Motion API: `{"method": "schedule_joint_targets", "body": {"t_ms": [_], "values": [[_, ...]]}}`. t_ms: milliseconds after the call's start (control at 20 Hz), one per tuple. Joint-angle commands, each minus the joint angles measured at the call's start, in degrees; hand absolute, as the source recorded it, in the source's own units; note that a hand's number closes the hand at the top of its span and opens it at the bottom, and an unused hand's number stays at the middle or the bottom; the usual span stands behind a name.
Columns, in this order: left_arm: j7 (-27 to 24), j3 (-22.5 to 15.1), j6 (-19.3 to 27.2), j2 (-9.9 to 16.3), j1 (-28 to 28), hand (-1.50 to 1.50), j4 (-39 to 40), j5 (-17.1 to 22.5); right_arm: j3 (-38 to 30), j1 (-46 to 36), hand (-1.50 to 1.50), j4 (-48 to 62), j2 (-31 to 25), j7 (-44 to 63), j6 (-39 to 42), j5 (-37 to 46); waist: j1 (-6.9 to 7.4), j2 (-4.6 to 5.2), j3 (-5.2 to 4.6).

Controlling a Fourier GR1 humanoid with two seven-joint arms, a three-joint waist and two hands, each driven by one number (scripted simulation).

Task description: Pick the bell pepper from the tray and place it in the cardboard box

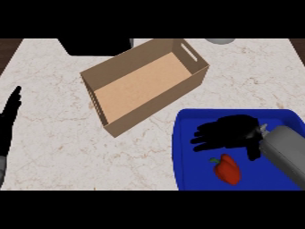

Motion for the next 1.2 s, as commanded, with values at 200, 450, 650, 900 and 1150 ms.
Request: {"method": "schedule_joint_targets", "body": {"t_ms": [200, 450, 650, 900, 1150], "values": [[-1.73, 1.94, -0.69, -2.9, -3.56, 0.0, 5.83, -3.41, -4.65, 1.72, -1.5, 0.65, 1.55, -4.09, 3.64, 4.29, -0.38, 0.11, -0.01], [1.85, 2.33, -2.6, -1.65, 0.2, 0.0, -2.36, -2.73, -3.74, 2.23, -1.5, 1.16, 1.29, -8.22, 4.31, 4.08, 0.12, 0.08, 0.02], [-0.25, 3.22, -2.07, -2.26, -1.49, 0.0, 1.33, -4.05, -2.44, 4.05, -1.5, -1.73, 1.23, -9.0, 3.25, 3.82, -0.21, 0.13, 0.0], [-3.61, 3.98, -1.82, -4.36, 1.73, 0.0, 1.78, -4.16, -2.25, 7.41, -1.5, -11.36, -4.44, -6.55, 7.23, 3.05, -0.43, 0.0, -0.04], [-2.8, 6.62, -6.05, -2.52, 0.14, 0.0, 2.79, -3.0, -2.85, 8.81, -1.5, -11.96, -3.1, -1.56, 6.03, 8.45, -0.3, 0.01, -0.01]]}}
